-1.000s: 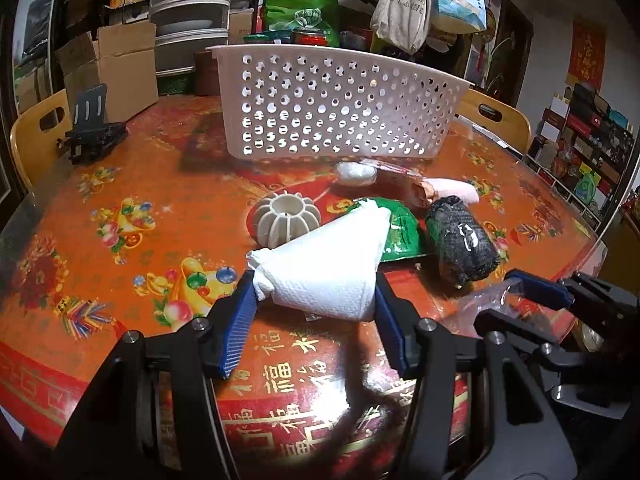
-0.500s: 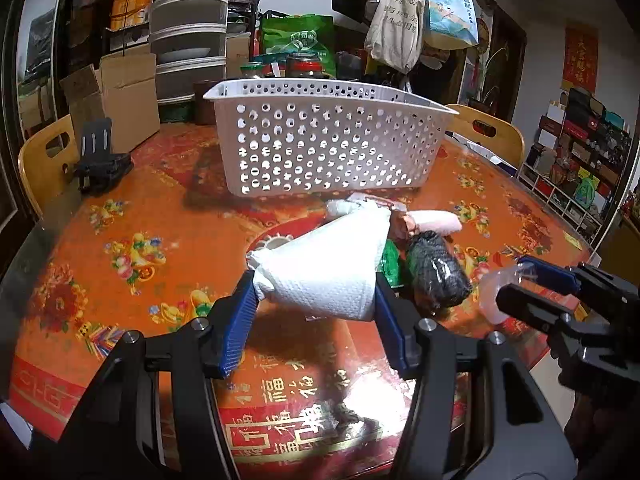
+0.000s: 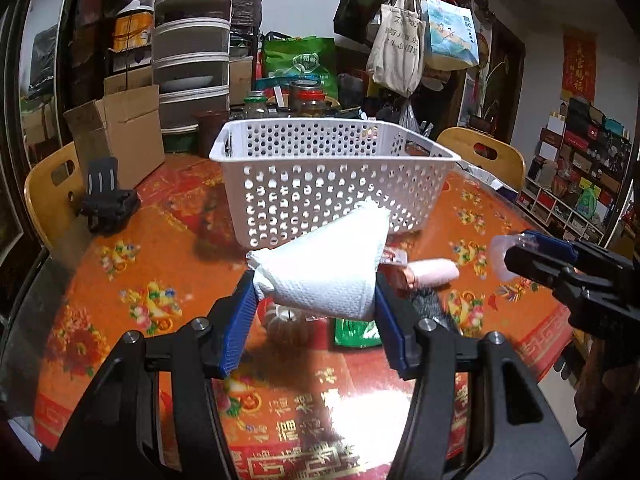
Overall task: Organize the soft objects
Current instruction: 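Carry the napkin and plastic bag into the white basket and open both tools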
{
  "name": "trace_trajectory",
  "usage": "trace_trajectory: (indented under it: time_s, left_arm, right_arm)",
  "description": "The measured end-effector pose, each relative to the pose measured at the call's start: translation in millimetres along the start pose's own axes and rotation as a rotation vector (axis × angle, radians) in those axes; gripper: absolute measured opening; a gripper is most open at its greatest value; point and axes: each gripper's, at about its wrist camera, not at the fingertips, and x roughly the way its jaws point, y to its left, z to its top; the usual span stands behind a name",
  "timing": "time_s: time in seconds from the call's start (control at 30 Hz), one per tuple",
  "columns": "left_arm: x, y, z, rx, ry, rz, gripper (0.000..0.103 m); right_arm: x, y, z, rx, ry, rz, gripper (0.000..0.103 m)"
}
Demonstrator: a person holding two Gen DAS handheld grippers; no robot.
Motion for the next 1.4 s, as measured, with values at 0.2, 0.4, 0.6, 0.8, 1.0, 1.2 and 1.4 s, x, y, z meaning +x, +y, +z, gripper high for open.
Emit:
trace_trajectory:
  time_s: [0.2,0.4,0.6,0.8,1.0,1.2,1.4]
  left_arm:
    - [0.7,0.3,24.5,0.001,-0.022,-0.010,0.053]
    - [7.8,5.8,58.0,-0.001,-0.038,-0.027,0.053]
    - [21.1,13.8,100.5,0.003,-0.048,-0.028,0.053]
    - [42.0,21.3,143.3,-0.001,-0.017,-0.031,0.053]
    - [78.7,21.3,188.0,0.008,0.044,-0.019,0.053]
    - [126.6,20.2,209.3,-0.002,0.131,-0.004,0.053]
    - [180.0,25.1,212.9,-0.022,0.249,0.025,0.054]
  right_arm:
    - [1.9,0.7,22.0,-0.035,-0.023,-0.006,0.049]
    - [7.5,-4.5,52.3,-0.050,-0.047,-0.001,0.049]
    - [21.7,-11.6,89.6,-0.059,-0.047,0.002,0.049]
    - [46.6,-17.9,127.1,-0.072,-0.009,-0.002,0.049]
    - [83.8,-25.5,163.3,-0.059,0.052,-0.014,0.049]
    - [121.3,-36.9,182.4,-0.023,0.124,-0.031,0.049]
    - [168.9,-48.7,184.2,-0.020,0.233,-0.083,0.049]
